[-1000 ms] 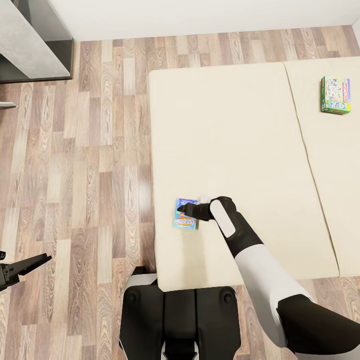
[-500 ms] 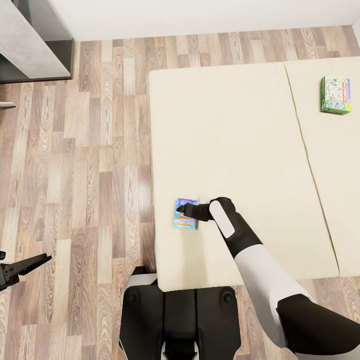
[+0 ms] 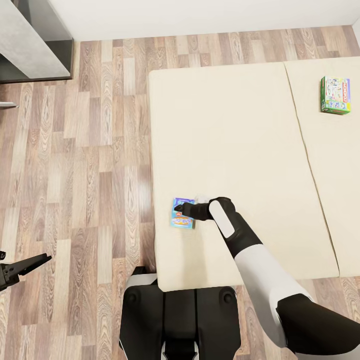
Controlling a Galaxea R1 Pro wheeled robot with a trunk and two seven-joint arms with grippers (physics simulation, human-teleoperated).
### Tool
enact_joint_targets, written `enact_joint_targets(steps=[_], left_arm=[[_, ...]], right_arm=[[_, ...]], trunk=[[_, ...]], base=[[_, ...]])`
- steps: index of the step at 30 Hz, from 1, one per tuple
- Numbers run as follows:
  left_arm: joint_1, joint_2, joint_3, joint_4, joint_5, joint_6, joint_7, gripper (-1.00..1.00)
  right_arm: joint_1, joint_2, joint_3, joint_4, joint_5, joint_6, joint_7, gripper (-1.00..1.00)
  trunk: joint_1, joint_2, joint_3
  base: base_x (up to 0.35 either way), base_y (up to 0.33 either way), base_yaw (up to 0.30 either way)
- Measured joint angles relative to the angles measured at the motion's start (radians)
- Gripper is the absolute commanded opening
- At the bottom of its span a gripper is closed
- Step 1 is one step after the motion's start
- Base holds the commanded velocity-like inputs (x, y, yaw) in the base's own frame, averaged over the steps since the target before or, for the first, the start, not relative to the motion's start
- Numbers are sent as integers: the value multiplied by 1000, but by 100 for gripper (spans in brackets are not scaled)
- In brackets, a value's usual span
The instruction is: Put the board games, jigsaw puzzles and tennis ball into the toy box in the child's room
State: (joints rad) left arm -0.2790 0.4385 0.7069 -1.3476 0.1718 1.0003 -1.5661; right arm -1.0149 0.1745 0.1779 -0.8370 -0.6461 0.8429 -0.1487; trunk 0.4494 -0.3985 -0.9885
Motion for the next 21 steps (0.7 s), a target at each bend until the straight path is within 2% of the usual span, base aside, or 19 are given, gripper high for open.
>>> enact_joint_targets(steps=[21], left_arm=[[0,0,0,0,0,0,0,100]], right_arm=[[-2,0,16,1,1,-34,4,100]], trunk=[[0,0,0]], base=[[0,0,0]])
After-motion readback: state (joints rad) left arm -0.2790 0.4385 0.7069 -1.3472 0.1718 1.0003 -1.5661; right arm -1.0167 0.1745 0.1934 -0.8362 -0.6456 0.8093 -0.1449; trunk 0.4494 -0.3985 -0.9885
